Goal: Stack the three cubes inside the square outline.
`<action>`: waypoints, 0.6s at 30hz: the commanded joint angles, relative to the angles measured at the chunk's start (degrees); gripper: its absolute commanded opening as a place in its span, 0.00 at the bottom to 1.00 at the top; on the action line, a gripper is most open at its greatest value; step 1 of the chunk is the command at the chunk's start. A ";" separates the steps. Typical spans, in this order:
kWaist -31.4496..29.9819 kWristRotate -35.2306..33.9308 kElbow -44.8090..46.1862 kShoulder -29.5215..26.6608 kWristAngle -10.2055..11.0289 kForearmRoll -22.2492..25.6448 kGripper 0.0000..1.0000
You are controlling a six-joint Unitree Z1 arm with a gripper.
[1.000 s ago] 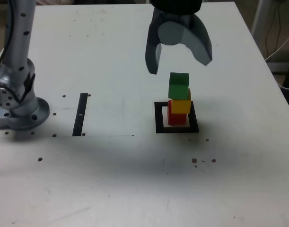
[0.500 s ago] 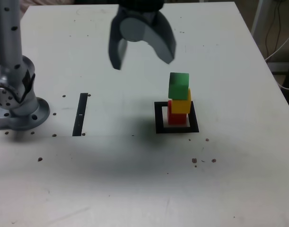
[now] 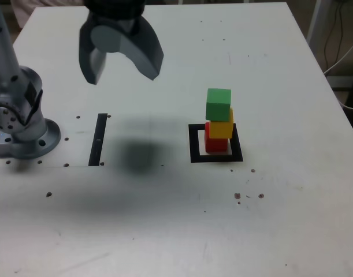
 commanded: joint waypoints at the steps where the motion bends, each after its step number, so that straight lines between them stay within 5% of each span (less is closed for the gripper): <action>1: 0.11 -0.32 2.29 -1.50 0.01 -1.04 1.00; 18: 0.16 -1.18 21.53 -5.17 -2.07 -17.29 1.00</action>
